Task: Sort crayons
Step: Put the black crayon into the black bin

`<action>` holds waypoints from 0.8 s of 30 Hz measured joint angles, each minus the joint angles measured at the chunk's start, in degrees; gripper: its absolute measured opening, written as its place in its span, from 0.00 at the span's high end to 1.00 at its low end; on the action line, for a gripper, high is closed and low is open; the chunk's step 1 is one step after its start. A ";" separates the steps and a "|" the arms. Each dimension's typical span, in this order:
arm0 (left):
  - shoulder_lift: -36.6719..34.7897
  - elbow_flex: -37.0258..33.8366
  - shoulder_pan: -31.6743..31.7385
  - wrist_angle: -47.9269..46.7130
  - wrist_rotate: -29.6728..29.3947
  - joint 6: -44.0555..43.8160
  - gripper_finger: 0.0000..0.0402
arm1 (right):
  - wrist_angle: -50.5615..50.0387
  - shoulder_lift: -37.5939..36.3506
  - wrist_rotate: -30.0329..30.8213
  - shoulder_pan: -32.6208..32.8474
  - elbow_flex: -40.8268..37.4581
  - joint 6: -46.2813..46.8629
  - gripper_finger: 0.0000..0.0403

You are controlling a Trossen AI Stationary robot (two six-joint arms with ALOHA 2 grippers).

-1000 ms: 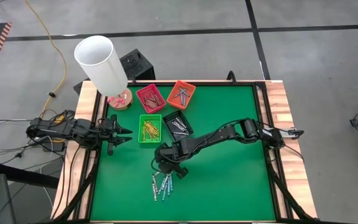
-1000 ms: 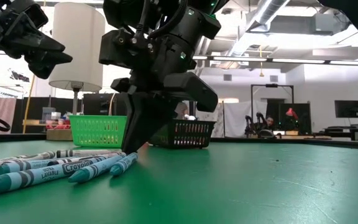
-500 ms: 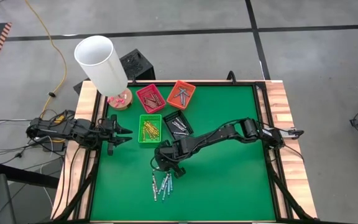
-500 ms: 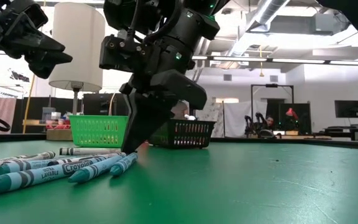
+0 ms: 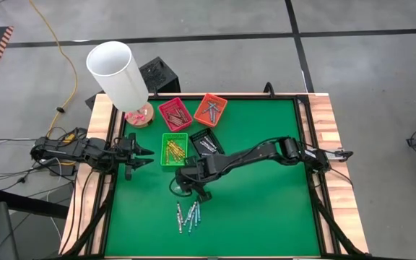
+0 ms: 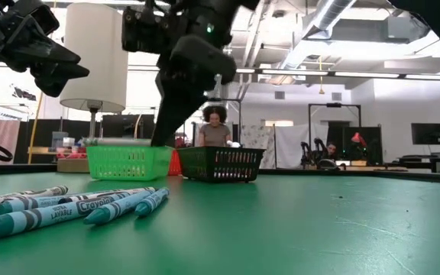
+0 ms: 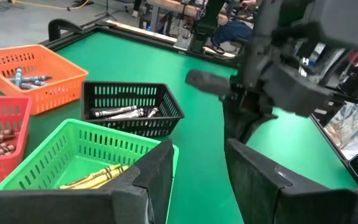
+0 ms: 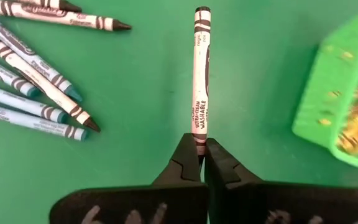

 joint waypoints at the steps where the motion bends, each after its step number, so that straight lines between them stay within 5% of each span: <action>1: 0.00 0.01 0.00 0.00 -0.04 0.00 0.66 | -1.29 -0.03 0.27 -0.10 0.83 0.72 1.00; 15: -0.02 0.00 0.00 -0.02 -0.04 0.02 0.66 | -11.08 -0.10 2.82 -3.54 6.82 19.66 1.00; 19: -0.02 0.00 -0.01 -0.05 -0.04 -0.04 0.66 | -15.36 -0.07 7.89 -3.78 8.41 22.15 1.00; 24: -0.02 0.01 -0.01 -0.17 -0.95 -0.17 0.66 | -22.00 -0.13 21.53 -4.96 9.20 30.08 1.00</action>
